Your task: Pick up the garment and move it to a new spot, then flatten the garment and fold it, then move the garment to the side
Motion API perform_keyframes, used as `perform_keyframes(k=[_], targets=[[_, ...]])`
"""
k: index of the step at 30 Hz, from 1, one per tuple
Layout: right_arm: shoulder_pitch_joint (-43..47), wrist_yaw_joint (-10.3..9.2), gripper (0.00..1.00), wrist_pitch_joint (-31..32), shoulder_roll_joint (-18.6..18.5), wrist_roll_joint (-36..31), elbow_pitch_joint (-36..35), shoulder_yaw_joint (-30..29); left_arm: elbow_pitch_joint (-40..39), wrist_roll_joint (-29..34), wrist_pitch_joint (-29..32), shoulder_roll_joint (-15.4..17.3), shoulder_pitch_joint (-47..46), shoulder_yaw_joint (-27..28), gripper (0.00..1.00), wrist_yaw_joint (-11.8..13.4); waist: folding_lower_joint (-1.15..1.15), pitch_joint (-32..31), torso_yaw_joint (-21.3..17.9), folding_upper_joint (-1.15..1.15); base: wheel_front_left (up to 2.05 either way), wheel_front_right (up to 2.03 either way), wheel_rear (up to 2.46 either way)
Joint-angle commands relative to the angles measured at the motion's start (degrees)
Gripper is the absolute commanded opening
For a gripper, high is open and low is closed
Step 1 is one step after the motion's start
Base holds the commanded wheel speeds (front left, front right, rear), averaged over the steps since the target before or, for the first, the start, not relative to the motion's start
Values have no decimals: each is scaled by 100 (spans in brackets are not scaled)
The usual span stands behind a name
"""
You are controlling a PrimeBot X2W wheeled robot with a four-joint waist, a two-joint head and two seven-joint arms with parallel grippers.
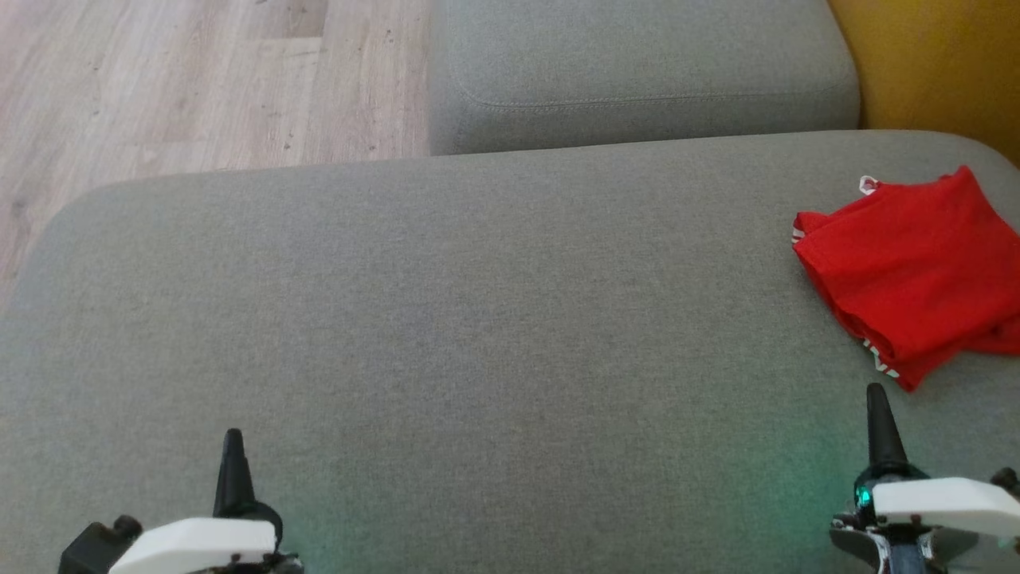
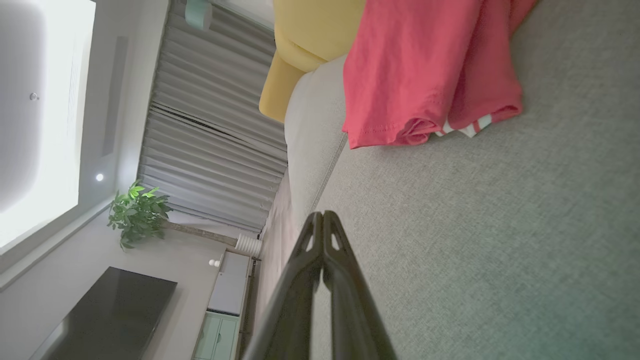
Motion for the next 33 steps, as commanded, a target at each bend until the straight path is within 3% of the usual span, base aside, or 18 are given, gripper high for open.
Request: perform_keyframes(k=[1,33], targets=[[-360,-3,0,41,-123,151,-172,50,-140,-137,34,74,-338,197,0,-50,0,3,-4,0,0,0,0],[-889,-4,0,601,-122,2301,-54,-190,147,-2374,603,56,-873,781,0,-398,0,122,-148,0,0,0,0]])
